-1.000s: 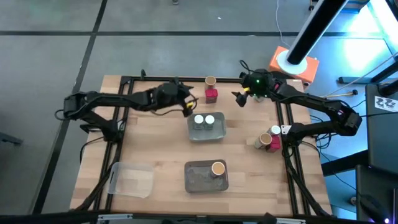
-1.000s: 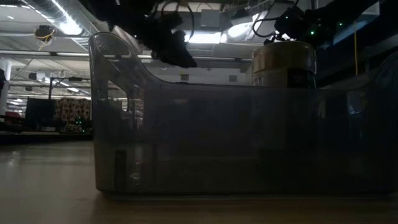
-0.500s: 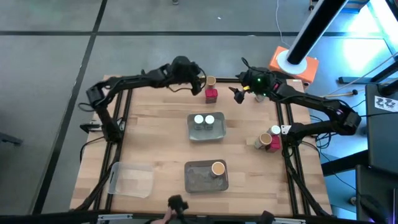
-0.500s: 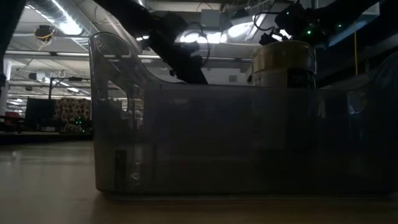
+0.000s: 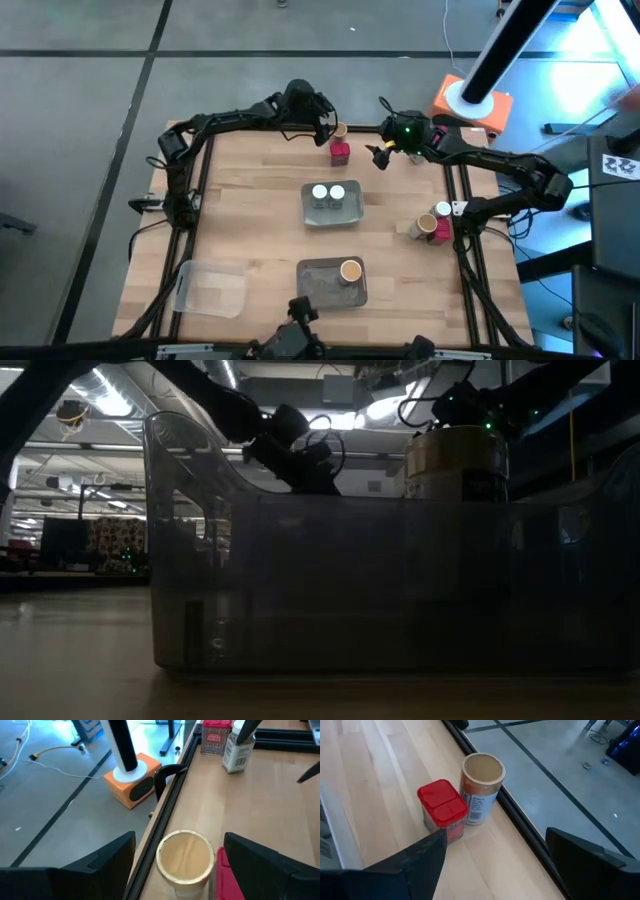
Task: Sort spices by type
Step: Put the top golden seasoning bottle into the black bin
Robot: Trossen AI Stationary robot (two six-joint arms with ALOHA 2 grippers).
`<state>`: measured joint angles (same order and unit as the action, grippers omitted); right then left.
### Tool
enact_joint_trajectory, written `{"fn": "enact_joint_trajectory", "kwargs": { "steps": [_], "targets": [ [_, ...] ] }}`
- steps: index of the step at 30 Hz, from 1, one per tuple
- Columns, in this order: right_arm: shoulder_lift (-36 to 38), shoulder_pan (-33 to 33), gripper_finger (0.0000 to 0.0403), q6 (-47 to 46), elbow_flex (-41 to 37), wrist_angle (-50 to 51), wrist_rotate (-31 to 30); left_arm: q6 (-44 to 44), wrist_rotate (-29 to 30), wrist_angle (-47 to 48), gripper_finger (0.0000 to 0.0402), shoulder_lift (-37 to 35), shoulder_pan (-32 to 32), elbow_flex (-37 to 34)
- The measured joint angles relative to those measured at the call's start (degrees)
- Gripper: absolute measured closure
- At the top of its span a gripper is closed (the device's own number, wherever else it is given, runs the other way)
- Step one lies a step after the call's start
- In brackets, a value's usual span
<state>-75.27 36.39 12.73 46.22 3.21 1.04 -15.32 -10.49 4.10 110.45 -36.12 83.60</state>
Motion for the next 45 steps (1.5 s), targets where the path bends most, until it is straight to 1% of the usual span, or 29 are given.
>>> {"fn": "enact_joint_trajectory", "kwargs": {
  "steps": [5,9,12,16,26,31,45],
  "targets": [
    [-0.1,0.0,0.0065,0.0,0.0,-0.1,0.0,-1.4,-1.3,-2.6,0.0114,2.7,-0.5,0.0],
    [-0.1,0.0,0.0065,0.0,0.0,-0.1,-0.1,-1.9,-4.3,-4.2,0.0114,4.6,-0.4,0.0],
    [-0.1,0.0,0.0065,0.2,0.0,-0.1,0.0,-3.5,-3.8,-5.6,0.0114,6.0,-0.3,0.0],
    [-0.1,0.0,0.0065,0.2,0.0,-0.1,0.0,-3.1,-3.7,-7.1,0.0114,7.3,-0.4,0.0],
    [-0.1,0.0,0.0065,0.2,0.0,-0.1,0.0,-3.1,-3.9,-6.4,0.0114,7.8,-0.4,0.0],
    [-0.1,0.0,0.0065,0.2,0.0,-0.1,0.0,-3.0,-6.4,-7.2,0.0114,9.0,-0.3,0.1],
    [-0.1,0.0,0.0065,0.2,0.0,-0.1,0.1,-3.4,-6.1,-5.7,0.0114,9.2,-0.7,0.0]
  ]
}}
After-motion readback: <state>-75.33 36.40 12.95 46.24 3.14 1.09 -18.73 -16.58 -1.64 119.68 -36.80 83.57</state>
